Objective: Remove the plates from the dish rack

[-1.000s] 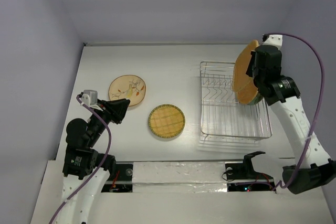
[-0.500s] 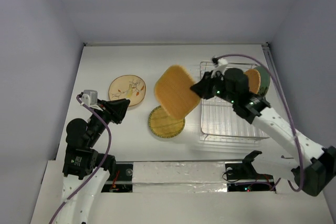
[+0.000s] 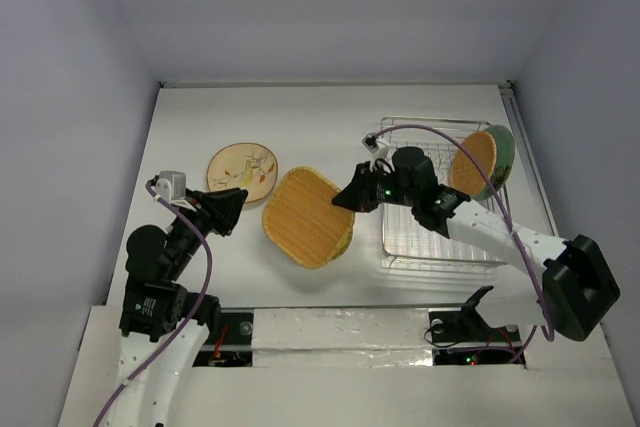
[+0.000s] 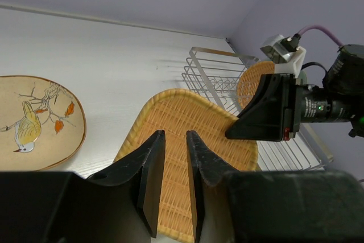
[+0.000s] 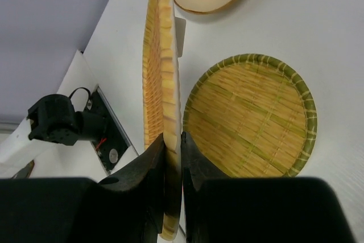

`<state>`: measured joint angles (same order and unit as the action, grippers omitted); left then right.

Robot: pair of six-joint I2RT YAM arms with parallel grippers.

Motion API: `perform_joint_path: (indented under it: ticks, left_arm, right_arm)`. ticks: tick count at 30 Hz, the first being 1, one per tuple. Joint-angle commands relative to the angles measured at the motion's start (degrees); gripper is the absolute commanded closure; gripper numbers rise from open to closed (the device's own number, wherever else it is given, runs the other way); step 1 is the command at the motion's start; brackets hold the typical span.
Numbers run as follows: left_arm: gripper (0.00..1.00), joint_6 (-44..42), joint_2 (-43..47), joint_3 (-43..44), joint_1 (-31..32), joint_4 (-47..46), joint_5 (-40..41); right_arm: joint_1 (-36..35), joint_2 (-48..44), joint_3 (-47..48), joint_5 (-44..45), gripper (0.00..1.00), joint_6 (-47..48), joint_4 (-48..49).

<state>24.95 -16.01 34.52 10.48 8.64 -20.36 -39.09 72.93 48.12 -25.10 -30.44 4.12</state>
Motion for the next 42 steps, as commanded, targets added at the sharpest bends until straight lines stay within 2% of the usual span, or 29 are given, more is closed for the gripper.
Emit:
perform_joint_path:
  ticks: [1, 5, 21, 24, 28, 29, 31, 32, 35, 42]
  left_arm:
    - [0.81, 0.1, -0.86, 0.19, -0.11, -2.4, -0.47]
    - [0.81, 0.01, -0.86, 0.19, -0.11, -2.4, -0.38]
    - [0.81, 0.1, -0.86, 0.11, -0.64, -2.4, -0.56]
    - [0.81, 0.1, -0.86, 0.11, -0.64, -2.4, -0.47]
    - [0.81, 0.01, -0.86, 0.11, -0.64, -2.49, -0.56]
    - [0.81, 0.1, -0.86, 0.11, -0.64, -2.49, -0.65]
    - [0.81, 0.1, -0.87, 0.11, -0.64, -2.4, -0.65]
    - [0.81, 0.1, -0.86, 0.11, -0.64, -2.4, -0.65]
    - [0.81, 0.1, -0.86, 0.11, -0.64, -2.58, -0.91]
    - [0.81, 0.1, -0.86, 0.02, -0.64, -2.67, -1.17]
  right_arm:
    - [-0.2, 1.16, -1.36, -2.24, 1.0, -4.01, 11.95]
    - [-0.2, 1.08, -3.99, 0.22, 1.0, -6.74, 15.3]
    - [3.06, 2.04, -10.59, 2.95, 1.0, -9.29, 16.53]
    - [3.58, 2.57, -11.64, 2.69, 0.98, -9.73, 17.32]
    - [3.58, 3.62, -12.08, 2.78, 0.81, -9.64, 16.71]
    - [3.58, 3.8, -12.08, 2.87, 0.71, -9.47, 16.36]
    - [3.58, 3.98, -12.08, 4.27, 0.6, -8.86, 14.87]
    - [3.58, 4.15, -12.08, 4.71, 0.51, -8.59, 14.34]
    - [3.58, 4.59, -11.47, 6.03, 0.44, -7.27, 11.71]
    - [3.58, 4.42, -9.01, 9.98, 0.2, -4.2, 5.73]
